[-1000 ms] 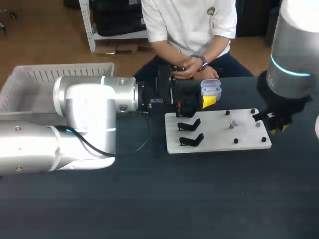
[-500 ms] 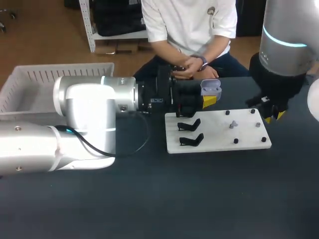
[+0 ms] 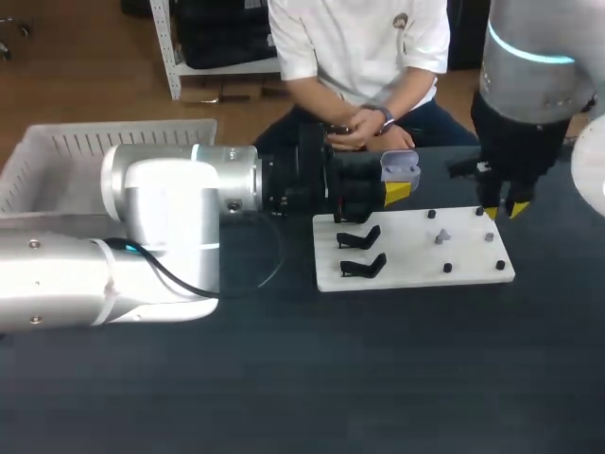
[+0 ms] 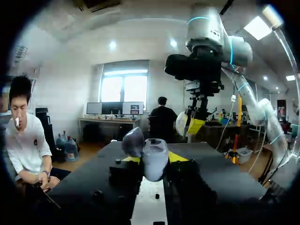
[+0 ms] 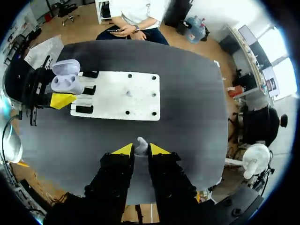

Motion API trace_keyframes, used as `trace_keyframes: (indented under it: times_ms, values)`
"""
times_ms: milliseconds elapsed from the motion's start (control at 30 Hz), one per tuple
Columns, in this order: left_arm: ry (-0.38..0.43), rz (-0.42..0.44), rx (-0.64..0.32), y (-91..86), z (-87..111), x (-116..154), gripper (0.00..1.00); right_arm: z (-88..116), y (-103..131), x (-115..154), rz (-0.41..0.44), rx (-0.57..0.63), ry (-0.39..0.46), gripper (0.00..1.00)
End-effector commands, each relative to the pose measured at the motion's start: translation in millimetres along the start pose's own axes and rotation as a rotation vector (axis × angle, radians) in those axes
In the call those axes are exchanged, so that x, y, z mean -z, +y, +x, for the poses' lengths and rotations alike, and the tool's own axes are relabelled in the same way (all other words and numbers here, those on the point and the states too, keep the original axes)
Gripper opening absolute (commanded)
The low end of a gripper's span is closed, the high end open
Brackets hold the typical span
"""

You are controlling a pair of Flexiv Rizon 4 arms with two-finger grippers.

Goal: Pick up each earbud case from the left stands, insert the matching earbuds, close the lid, and place the case in the box.

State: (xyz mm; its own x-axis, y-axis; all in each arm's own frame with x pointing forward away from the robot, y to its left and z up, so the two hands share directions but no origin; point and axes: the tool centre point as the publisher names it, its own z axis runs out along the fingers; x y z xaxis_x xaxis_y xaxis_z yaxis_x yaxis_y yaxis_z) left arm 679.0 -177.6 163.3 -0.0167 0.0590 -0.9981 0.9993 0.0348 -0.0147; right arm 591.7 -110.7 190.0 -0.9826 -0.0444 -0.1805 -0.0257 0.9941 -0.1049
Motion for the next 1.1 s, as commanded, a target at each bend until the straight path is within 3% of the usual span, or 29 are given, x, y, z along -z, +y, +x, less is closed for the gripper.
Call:
trace_keyframes:
  times_ms: [33,167,200,633,767,1100]
  values:
    - [-0.007,-0.007,-0.004,-1.4,1.3,0,0.0,-3,22,20,0.131,-0.443,0.132,0.0]
    - [-0.007,-0.007,-0.004,-1.4,1.3,0,0.0,0,33,23,0.134,-0.535,0.143,0.0]
    - [-0.007,-0.007,-0.004,-1.4,1.3,0,0.0,-1,34,24,0.097,-0.536,0.084,0.0]
    - [-0.007,-0.007,-0.004,-1.4,1.3,0,0.0,-1,34,24,0.097,-0.536,0.084,0.0]
    - [-0.007,-0.007,-0.004,-1.4,1.3,0,0.0,-17,45,34,0.071,-0.537,0.072,0.0]
    - [-0.007,-0.007,-0.004,-1.4,1.3,0,0.0,-65,58,46,0.13,-0.512,0.05,0.0]
